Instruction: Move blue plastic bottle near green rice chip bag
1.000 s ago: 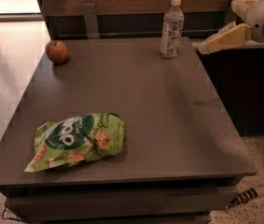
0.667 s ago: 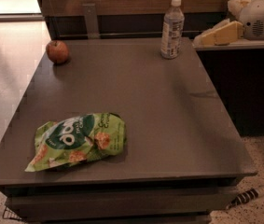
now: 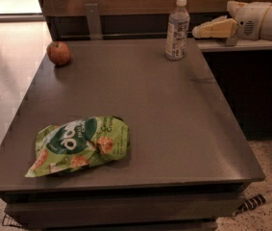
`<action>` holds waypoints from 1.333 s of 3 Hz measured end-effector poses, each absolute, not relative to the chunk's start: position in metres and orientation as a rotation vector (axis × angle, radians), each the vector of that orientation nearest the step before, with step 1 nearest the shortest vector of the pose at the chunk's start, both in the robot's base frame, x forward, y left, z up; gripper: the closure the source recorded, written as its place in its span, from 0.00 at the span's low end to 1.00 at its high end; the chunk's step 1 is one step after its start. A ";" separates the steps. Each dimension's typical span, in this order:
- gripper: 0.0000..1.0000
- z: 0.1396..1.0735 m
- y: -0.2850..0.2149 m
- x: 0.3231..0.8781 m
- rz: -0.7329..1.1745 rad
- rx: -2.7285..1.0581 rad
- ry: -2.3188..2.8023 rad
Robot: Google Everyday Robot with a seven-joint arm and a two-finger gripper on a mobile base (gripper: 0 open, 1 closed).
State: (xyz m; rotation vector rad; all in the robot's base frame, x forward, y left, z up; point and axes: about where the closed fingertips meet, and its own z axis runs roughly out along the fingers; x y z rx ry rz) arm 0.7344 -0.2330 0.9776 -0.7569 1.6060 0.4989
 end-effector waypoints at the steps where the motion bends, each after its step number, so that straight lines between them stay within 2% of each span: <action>1: 0.00 0.974 -0.225 0.766 0.518 -0.724 1.586; 4: 0.00 0.942 -0.187 0.829 0.586 -0.694 1.575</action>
Offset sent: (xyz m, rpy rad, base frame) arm 0.0956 0.0306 -0.0171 0.0658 -0.0151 -0.0211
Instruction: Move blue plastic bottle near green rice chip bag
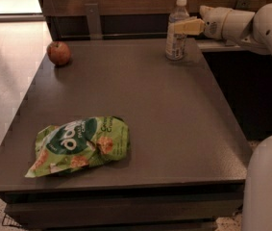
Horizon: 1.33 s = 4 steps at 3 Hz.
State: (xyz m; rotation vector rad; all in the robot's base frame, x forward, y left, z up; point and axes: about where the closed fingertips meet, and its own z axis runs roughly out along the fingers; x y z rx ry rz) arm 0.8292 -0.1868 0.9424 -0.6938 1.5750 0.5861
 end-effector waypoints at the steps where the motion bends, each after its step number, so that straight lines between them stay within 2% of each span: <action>1: 0.10 0.932 -0.170 0.842 0.632 -0.681 1.557; 2: 0.29 0.929 -0.163 0.845 0.647 -0.679 1.552; 3: 0.52 0.928 -0.159 0.846 0.652 -0.682 1.552; 4: 0.84 0.926 -0.154 0.847 0.659 -0.686 1.551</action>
Offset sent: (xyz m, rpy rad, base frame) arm 0.0143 0.0194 -0.0120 0.0457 0.0035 0.0239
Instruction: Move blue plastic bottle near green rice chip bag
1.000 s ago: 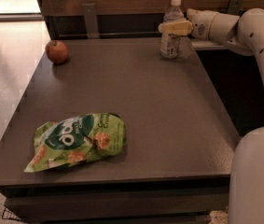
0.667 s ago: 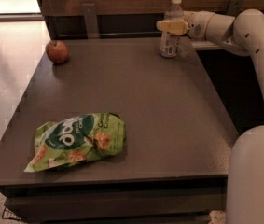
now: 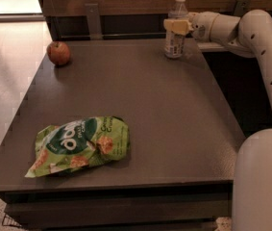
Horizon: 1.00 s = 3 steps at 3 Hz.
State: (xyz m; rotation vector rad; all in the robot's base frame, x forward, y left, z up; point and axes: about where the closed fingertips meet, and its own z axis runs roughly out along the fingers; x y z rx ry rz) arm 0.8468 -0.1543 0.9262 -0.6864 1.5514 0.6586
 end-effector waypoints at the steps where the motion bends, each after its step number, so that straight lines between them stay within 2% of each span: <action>1: 1.00 0.926 -0.150 0.847 0.665 -0.691 1.550; 3: 1.00 0.943 -0.163 0.827 0.657 -0.692 1.524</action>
Offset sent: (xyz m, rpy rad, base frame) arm 0.0005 0.0028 -0.0008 0.0005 0.0011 0.0036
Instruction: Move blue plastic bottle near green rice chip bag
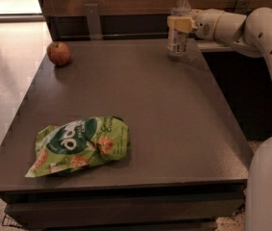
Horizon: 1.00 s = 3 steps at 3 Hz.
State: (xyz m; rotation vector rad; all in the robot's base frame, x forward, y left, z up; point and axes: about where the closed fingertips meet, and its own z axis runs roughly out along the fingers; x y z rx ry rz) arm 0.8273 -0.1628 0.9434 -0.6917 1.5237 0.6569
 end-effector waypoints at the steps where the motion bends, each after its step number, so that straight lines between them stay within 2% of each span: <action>1: 1.00 0.970 -0.185 0.790 0.637 -0.682 1.481; 3: 1.00 1.003 -0.221 0.686 0.603 -0.643 1.430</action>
Offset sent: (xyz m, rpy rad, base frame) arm -0.1330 -0.0721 0.0601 0.0570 -0.1119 -0.0568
